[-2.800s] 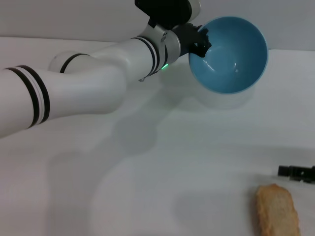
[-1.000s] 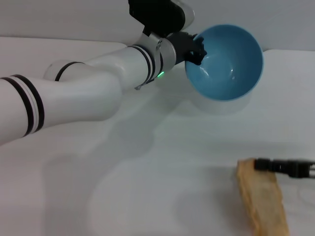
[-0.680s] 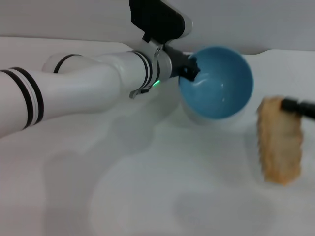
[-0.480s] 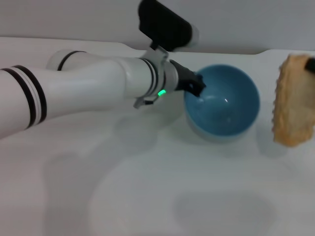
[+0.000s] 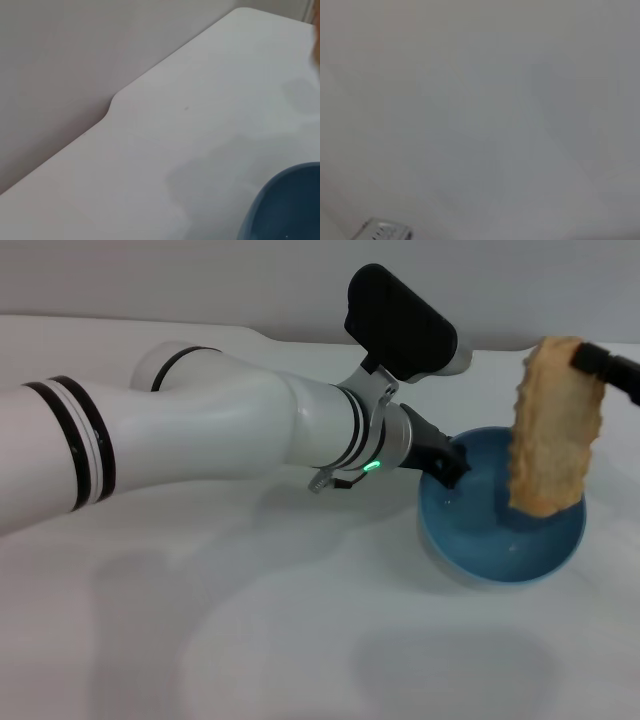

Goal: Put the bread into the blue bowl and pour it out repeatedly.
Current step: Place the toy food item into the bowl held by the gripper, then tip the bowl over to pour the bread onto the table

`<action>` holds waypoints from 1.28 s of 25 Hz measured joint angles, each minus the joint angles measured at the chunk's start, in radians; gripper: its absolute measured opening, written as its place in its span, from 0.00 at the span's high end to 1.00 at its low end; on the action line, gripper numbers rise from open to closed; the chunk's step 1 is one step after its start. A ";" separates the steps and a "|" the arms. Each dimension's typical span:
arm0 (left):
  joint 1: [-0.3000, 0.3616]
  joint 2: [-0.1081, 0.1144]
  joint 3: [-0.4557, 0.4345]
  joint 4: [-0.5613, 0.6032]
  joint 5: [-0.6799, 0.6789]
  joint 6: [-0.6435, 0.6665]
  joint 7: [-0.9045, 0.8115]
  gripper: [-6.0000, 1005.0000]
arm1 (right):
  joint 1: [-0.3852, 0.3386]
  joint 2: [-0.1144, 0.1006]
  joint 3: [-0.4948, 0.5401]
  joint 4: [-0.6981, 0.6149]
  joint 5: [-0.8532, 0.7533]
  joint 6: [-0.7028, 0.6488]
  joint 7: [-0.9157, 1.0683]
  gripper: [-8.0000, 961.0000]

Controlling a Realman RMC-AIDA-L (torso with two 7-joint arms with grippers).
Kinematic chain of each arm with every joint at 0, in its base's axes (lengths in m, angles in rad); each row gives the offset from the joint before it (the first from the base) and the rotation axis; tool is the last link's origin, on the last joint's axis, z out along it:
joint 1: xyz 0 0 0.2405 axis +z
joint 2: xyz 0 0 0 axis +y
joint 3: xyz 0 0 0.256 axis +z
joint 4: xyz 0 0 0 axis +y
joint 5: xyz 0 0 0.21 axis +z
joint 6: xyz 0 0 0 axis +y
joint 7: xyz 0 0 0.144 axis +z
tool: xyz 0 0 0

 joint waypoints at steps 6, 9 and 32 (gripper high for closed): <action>0.000 0.000 -0.008 -0.005 -0.006 -0.013 0.000 1.00 | 0.002 0.003 -0.046 0.067 -0.001 0.035 0.004 0.89; 0.004 -0.001 -0.008 -0.005 -0.007 -0.023 0.000 1.00 | 0.000 0.003 -0.048 0.083 -0.003 0.049 0.002 0.89; -0.041 0.008 -0.025 -0.070 0.004 -0.157 0.080 1.00 | -0.133 -0.006 0.034 0.012 0.246 0.079 -0.288 0.45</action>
